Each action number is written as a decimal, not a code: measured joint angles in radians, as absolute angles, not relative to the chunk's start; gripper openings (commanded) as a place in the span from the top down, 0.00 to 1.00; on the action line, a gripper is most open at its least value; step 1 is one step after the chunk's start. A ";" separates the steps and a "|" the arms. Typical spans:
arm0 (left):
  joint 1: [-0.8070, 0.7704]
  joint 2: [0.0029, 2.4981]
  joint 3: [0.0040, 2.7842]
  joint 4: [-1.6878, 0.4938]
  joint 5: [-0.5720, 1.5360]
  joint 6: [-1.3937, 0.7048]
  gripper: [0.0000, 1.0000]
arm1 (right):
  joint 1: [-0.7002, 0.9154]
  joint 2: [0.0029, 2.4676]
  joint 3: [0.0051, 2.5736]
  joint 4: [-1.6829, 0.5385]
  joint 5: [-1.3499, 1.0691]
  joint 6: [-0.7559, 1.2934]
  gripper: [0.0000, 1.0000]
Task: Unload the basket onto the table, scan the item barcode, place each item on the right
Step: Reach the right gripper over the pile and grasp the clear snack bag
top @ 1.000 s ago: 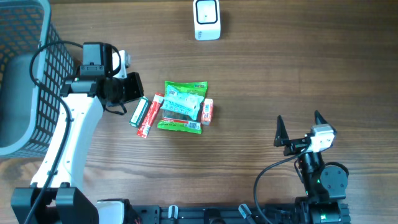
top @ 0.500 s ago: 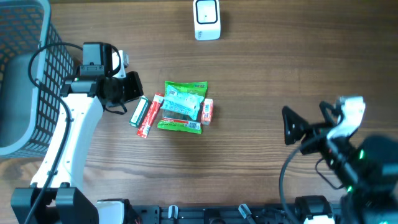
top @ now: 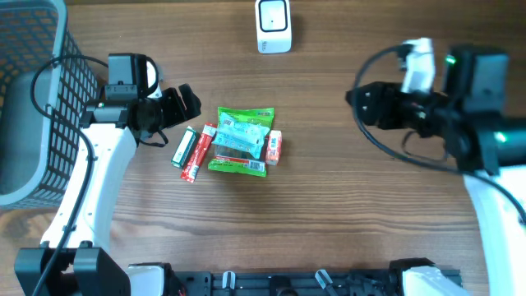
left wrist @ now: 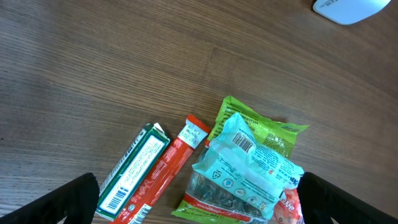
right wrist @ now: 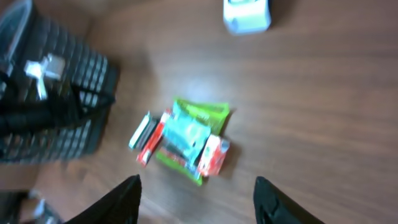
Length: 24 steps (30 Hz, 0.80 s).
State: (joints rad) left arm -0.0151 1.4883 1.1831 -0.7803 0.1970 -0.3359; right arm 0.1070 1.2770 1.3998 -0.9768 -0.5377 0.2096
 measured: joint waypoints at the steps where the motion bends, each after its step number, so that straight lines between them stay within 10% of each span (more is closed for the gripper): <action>1: -0.015 1.488 1.183 -0.781 0.195 -0.336 0.00 | 0.124 1.297 1.400 -0.981 -0.538 0.213 0.40; 11: -0.015 1.488 1.183 -0.781 0.191 -0.336 0.00 | 0.505 1.539 1.400 -0.959 -0.227 0.344 0.33; 24: -0.015 1.488 1.183 -0.781 0.190 -0.336 0.00 | 0.610 1.897 1.401 -0.850 -0.148 0.408 0.35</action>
